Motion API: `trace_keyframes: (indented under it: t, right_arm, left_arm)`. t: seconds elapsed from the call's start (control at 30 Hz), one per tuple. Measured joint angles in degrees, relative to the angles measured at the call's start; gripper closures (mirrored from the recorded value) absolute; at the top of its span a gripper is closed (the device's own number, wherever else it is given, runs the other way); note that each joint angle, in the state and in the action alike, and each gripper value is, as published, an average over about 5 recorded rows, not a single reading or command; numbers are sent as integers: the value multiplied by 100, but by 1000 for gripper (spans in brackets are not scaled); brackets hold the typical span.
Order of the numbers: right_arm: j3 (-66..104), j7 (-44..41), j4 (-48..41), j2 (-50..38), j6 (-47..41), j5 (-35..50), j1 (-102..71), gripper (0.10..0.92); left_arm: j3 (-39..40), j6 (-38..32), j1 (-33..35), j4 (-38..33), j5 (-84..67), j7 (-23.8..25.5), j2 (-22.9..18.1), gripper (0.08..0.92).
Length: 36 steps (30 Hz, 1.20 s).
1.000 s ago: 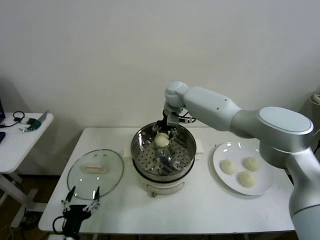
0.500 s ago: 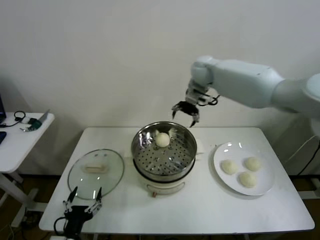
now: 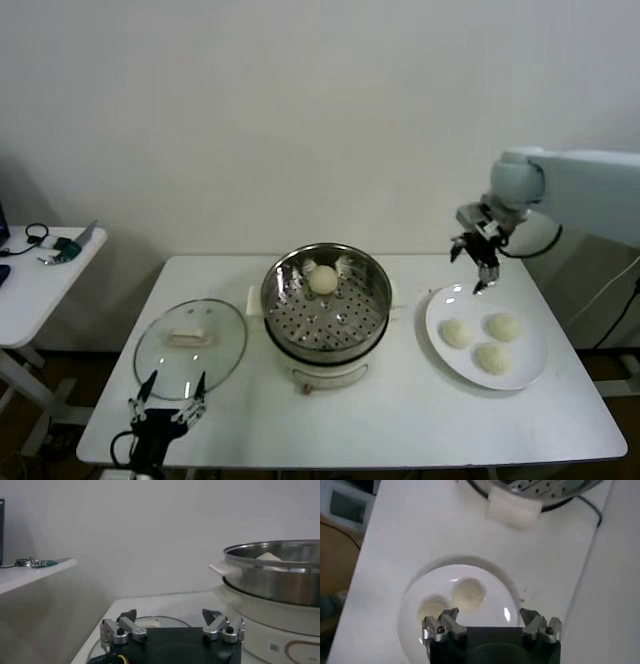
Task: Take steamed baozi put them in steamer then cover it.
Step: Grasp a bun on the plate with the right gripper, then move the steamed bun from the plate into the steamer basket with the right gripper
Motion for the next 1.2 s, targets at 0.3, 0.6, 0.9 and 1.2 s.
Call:
trace_keyframes:
  t: [0.3,0.6,0.9,1.2]
  right_arm:
    - [1028,285,-586,-50,-386,-471,-1509,224]
    - [1766,377,-1214,93,-490,-776,-2368,292]
    - [2118,362,-1370,51,-539,-870,-2675,453]
    - [2000,130,-1195,24,-453,-664,-2120,474]
  left_arm:
    - [-26,-27,47,58,56,-4,-77,177]
    - [-86,-62,132,66,65,-17,-110,177]
    - [-88,-63,167,21,76,-23,-117,177]
    - [-54,-44,196,-32,94,-24,-88,177]
